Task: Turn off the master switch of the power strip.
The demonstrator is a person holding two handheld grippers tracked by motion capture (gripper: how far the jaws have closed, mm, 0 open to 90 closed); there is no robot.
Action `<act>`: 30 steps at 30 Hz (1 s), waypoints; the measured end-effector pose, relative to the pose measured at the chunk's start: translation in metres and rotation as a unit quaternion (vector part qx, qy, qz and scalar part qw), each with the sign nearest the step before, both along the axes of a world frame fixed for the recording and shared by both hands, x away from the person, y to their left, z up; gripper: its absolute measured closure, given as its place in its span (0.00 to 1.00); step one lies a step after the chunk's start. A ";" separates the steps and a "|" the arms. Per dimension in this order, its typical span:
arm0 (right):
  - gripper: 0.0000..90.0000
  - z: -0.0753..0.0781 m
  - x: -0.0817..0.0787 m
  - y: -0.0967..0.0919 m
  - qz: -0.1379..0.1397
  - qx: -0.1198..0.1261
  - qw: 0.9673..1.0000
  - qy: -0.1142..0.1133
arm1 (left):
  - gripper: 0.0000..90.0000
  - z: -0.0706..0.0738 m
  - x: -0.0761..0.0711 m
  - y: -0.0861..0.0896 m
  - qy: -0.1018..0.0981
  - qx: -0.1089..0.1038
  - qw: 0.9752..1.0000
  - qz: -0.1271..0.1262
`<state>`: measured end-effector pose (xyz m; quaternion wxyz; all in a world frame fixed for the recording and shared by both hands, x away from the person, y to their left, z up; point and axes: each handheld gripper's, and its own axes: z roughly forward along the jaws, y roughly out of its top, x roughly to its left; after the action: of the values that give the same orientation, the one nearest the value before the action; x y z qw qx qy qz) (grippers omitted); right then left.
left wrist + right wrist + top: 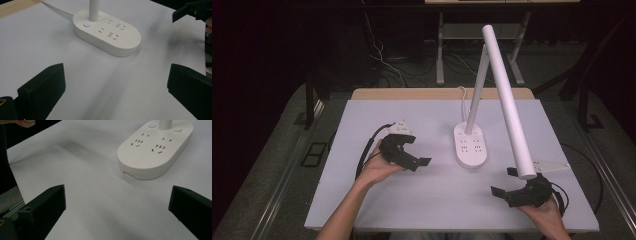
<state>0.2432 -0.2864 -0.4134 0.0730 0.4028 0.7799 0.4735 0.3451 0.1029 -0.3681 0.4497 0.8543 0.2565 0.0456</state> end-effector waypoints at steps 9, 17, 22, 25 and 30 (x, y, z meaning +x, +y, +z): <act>0.00 0.000 0.000 0.000 0.000 0.000 1.000 -0.002 | 0.01 0.007 0.013 -0.006 -0.002 0.009 1.000 -0.004; 0.00 -0.001 0.000 -0.001 0.000 -0.001 1.000 -0.002 | 0.01 0.010 0.023 -0.015 -0.001 0.017 1.000 -0.010; 0.00 -0.001 0.000 0.000 0.002 -0.002 1.000 -0.001 | 0.01 0.012 0.030 -0.021 -0.002 0.020 1.000 -0.019; 0.00 -0.001 0.000 0.000 0.002 -0.002 1.000 -0.001 | 0.01 0.014 0.033 -0.024 -0.002 0.022 1.000 -0.021; 0.00 -0.001 0.000 -0.001 0.000 -0.001 1.000 -0.001 | 0.01 0.013 0.041 -0.027 -0.002 0.021 1.000 -0.020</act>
<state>0.2432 -0.2872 -0.4143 0.0744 0.4019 0.7806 0.4729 0.3858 0.0761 -0.3552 0.4334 0.8683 0.2374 0.0439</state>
